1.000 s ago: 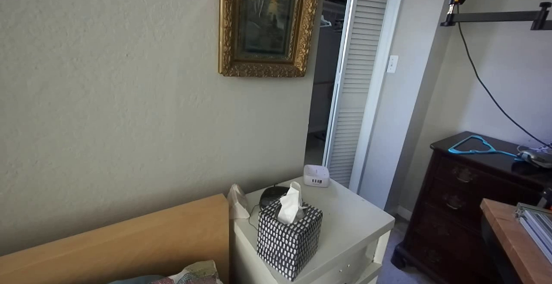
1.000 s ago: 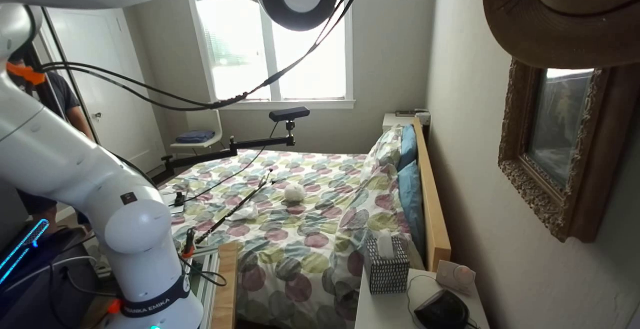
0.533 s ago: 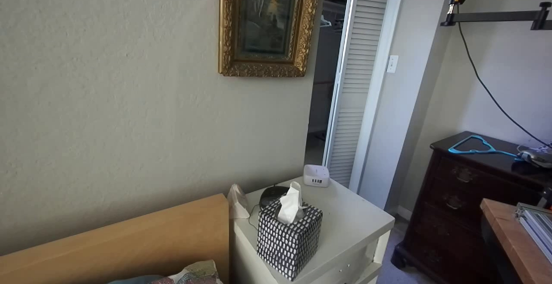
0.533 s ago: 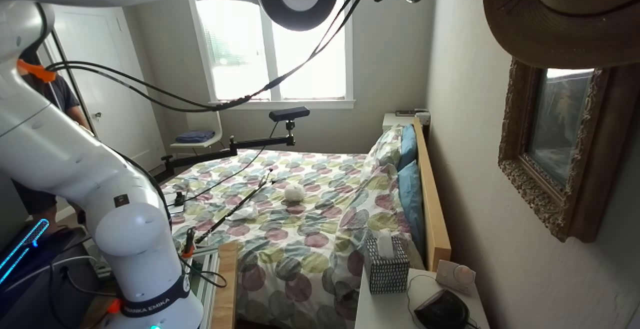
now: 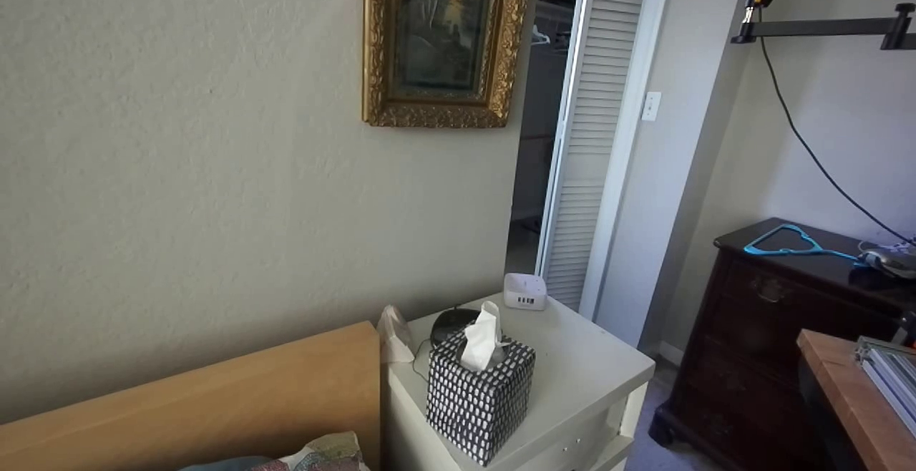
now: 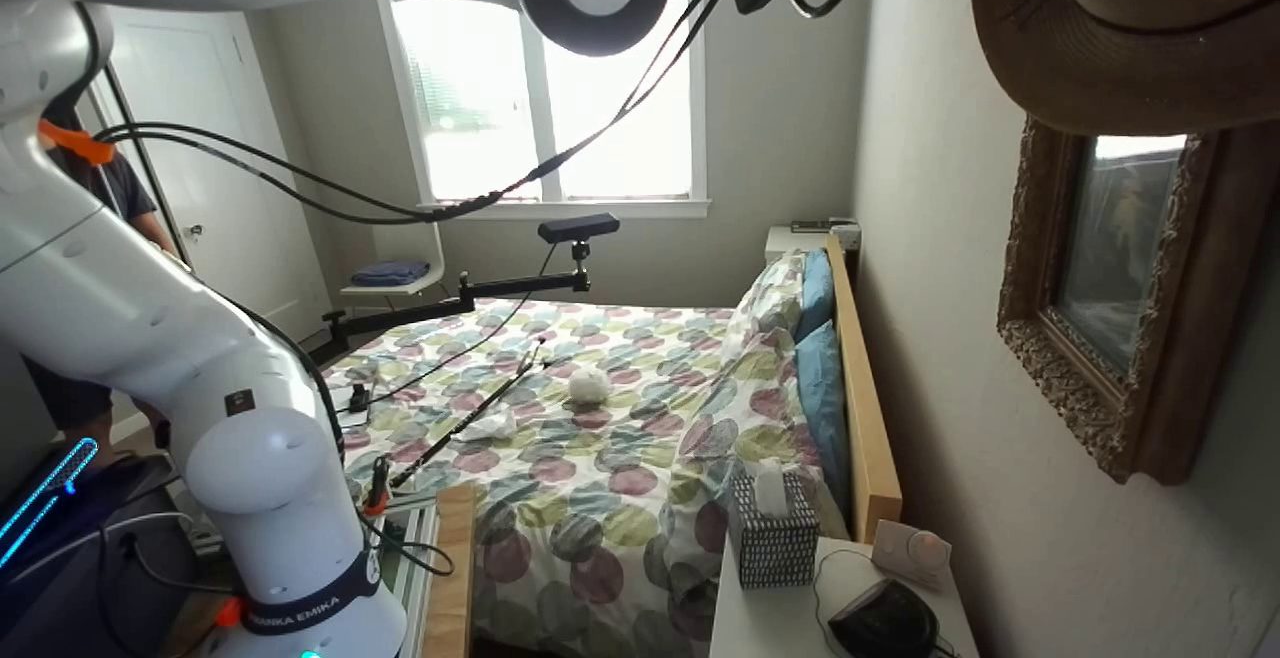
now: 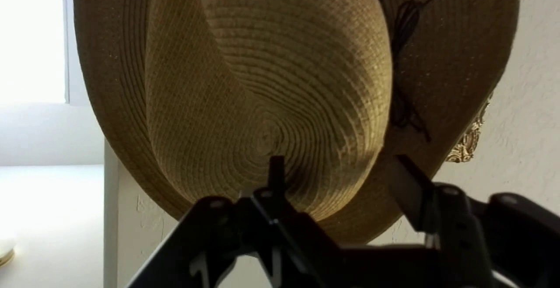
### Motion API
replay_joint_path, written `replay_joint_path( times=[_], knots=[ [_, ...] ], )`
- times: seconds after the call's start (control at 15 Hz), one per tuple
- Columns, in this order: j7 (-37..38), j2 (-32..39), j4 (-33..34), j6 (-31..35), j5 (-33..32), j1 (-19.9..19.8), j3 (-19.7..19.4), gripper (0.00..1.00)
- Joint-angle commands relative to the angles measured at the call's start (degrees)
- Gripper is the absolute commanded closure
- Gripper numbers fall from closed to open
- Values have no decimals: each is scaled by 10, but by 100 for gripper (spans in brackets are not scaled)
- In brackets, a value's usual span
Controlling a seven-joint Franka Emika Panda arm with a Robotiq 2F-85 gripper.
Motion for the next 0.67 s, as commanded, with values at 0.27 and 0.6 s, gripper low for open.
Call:
replay_joint_path(
  times=[0.27,0.6],
  knots=[
    [12,-5,-6,-6,5,-18,19,95],
    [17,-18,-18,-2,3,-44,35,98]
  ],
)
